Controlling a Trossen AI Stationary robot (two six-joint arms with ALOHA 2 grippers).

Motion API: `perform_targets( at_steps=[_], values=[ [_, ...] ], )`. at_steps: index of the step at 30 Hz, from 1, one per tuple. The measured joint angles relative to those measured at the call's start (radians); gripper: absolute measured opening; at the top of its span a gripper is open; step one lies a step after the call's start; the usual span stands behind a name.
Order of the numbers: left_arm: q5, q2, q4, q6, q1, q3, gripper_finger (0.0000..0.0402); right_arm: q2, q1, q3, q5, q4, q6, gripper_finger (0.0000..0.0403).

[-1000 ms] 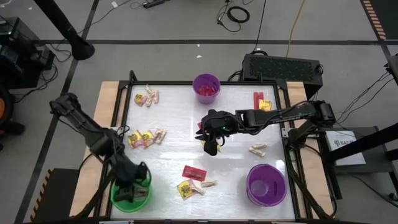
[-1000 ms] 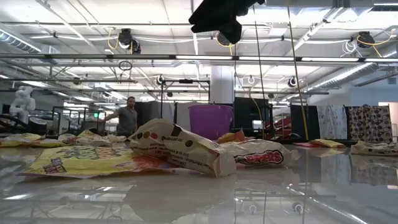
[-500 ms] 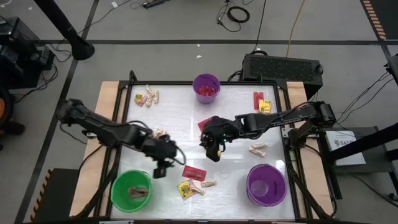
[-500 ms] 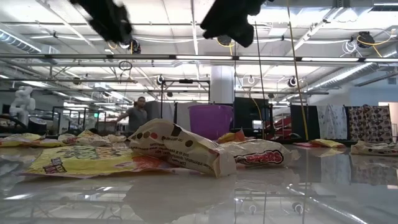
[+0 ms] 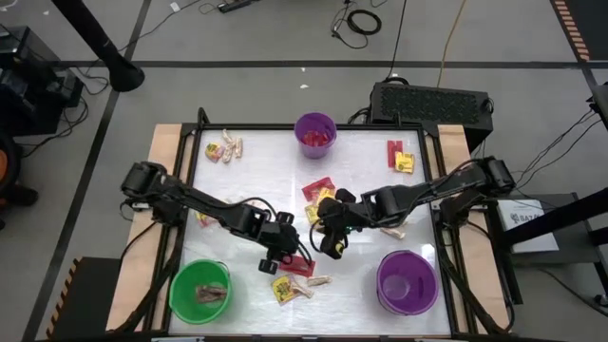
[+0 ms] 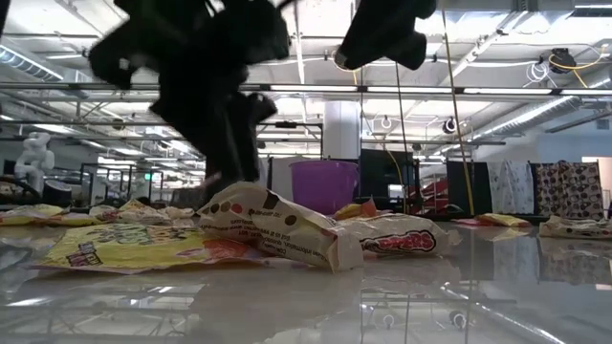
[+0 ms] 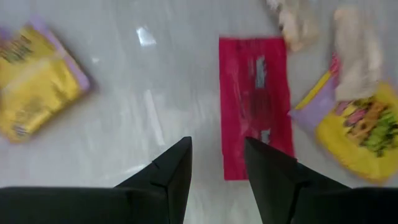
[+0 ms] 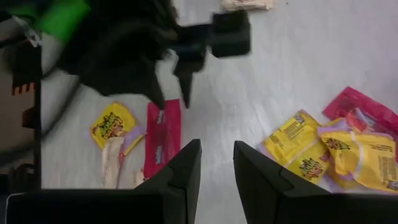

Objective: Sort candy by brand, put in halloween buckets
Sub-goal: Put the red candy into the green bucket

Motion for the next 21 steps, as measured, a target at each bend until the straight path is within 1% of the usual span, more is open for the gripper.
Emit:
perform_targets(
  at_steps=[4, 9, 16, 18, 21],
  values=[
    [0.018, 0.058, -0.002, 0.007, -0.002, 0.0, 0.0152, 0.0, 0.017, 0.0, 0.022, -0.005, 0.001, 0.0089],
    [0.038, 0.111, 0.006, 0.007, -0.016, 0.0, 0.0152, 0.0, 0.018, 0.0, 0.024, -0.006, 0.014, 0.0089],
    [0.023, 0.134, 0.013, -0.041, -0.017, 0.002, 0.0149, 0.0, 0.018, 0.0, 0.024, -0.007, 0.013, 0.0089],
    [0.017, 0.134, 0.013, -0.044, -0.018, 0.002, 0.0136, 0.0, 0.018, 0.0, 0.024, -0.008, 0.013, 0.0089],
    [0.009, 0.134, 0.012, -0.045, -0.017, 0.002, 0.0097, 0.0, 0.018, 0.0, 0.035, -0.009, 0.004, 0.0089]
  ],
)
